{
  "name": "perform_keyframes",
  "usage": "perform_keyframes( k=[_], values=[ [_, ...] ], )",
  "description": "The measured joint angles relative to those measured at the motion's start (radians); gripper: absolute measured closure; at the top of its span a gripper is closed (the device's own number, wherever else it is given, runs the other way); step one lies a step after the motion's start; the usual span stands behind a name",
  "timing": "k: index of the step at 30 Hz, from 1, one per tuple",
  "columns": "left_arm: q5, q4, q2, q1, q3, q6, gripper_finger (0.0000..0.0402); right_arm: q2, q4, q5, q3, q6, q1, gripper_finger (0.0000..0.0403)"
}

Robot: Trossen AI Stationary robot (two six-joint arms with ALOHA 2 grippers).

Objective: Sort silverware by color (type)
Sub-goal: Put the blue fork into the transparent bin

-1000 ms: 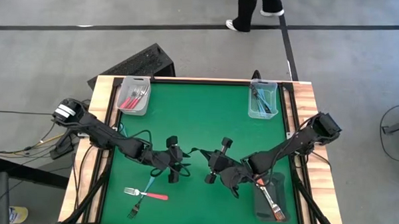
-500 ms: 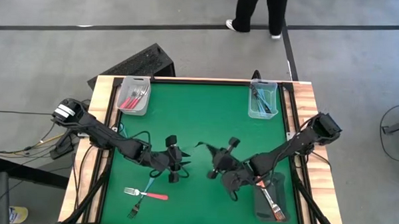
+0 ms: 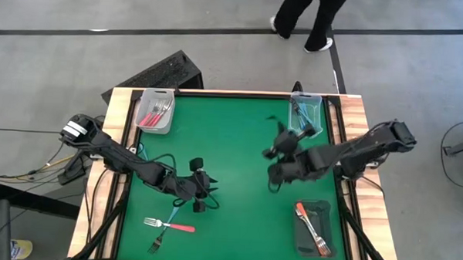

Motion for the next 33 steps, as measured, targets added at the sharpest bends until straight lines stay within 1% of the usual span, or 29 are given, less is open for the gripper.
perform_keyframes(
  k=[2,5,8,9,12,16,19,23,28,33],
  values=[
    [0.0,-0.032,0.0,0.0,0.0,-0.012,0.0305,-0.036,-0.146,-0.026,0.0,0.075,-0.066,0.0391],
    [-0.018,-0.075,0.0,0.0,0.0,-0.019,0.0305,-0.09,-0.352,-0.094,0.0,0.162,-0.181,0.0391],
    [-0.062,-0.092,0.0,0.0,0.0,-0.027,0.0306,-0.132,-0.501,-0.152,0.0,0.255,-0.29,0.0391],
    [-0.075,-0.092,0.0,0.001,0.0,-0.027,0.0306,-0.139,-0.536,-0.155,0.0,0.274,-0.322,0.0391],
    [-0.103,-0.082,0.0,0.007,0.0,-0.022,0.0306,-0.155,-0.602,-0.157,0.0,0.323,-0.399,0.0391],
    [-0.106,-0.084,0.0,0.019,0.0,-0.019,0.0306,-0.153,-0.605,-0.202,0.0,0.334,-0.466,0.0391],
    [-0.106,-0.088,0.0,0.025,0.0,-0.018,0.0306,-0.128,-0.608,-0.225,0.0,0.33,-0.494,0.0391],
    [-0.105,-0.09,0.0,0.025,0.0,-0.018,0.0306,-0.091,-0.609,-0.334,0.0,0.224,-0.525,0.0391],
    [-0.105,-0.091,0.0,0.029,0.0,-0.015,0.0306,-0.068,-0.592,-0.513,-0.001,0.052,-0.56,0.0391],
    [-0.104,-0.081,0.0,0.04,0.0,-0.014,0.0306,-0.078,-0.585,-0.576,0.0,-0.063,-0.583,0.0391]
  ],
)
